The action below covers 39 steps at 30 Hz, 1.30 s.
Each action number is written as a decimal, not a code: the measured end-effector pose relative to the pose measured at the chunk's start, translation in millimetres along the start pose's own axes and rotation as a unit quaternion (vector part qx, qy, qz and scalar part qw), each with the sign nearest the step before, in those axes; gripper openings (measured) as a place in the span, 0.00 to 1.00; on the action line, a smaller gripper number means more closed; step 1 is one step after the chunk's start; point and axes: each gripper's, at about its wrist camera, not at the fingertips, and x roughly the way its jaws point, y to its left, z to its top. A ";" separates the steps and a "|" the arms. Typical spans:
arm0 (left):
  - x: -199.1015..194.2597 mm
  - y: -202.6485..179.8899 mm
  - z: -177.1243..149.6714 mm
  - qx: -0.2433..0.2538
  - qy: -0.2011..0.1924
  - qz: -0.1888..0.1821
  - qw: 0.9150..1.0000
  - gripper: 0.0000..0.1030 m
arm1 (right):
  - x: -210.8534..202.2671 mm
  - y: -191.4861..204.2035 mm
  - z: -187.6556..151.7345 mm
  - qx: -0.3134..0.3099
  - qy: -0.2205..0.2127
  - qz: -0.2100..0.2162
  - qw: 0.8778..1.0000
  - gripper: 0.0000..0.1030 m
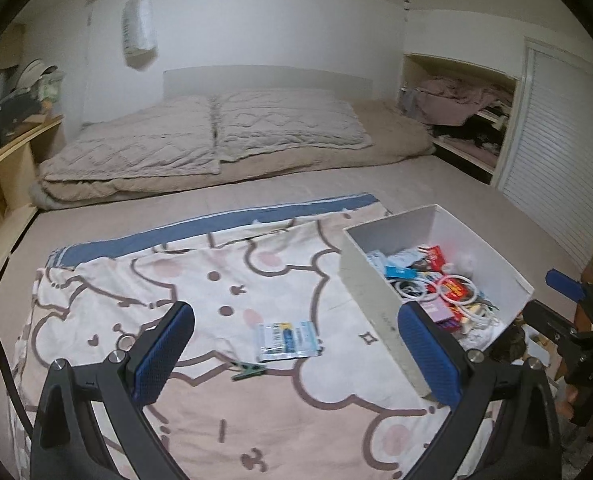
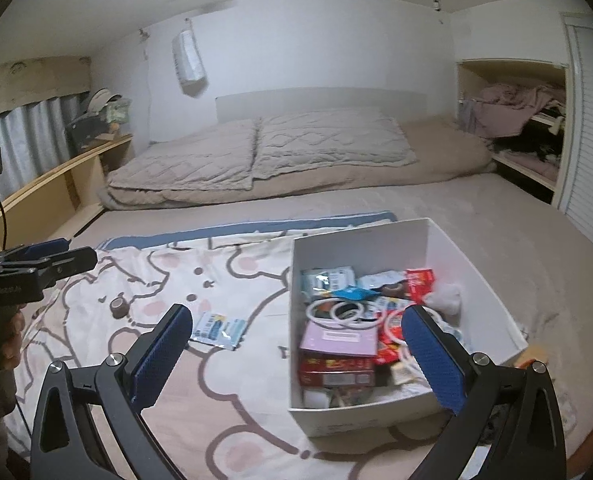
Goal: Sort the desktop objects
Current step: 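Withdraw both tools from the box and move over the blanket, then reach the left tool down to the brown tape roll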
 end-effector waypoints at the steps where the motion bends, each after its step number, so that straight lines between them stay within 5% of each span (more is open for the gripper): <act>1: -0.7 4.5 -0.7 -0.004 0.000 0.002 1.000 0.99 | 1.9 3.8 0.6 -0.002 0.000 0.002 1.000 1.00; 22: -4.9 88.8 -13.7 -0.063 -0.008 0.060 0.996 0.99 | 50.4 65.5 4.1 -0.028 0.026 0.057 0.998 1.00; 30: 18.7 120.4 -23.3 -0.078 0.015 0.115 0.990 0.99 | 85.1 86.1 0.4 -0.045 0.061 0.078 0.994 1.00; 39: 58.6 145.0 -37.8 -0.091 0.044 0.123 0.987 0.99 | 138.7 105.3 -16.7 -0.049 0.109 0.091 0.989 1.00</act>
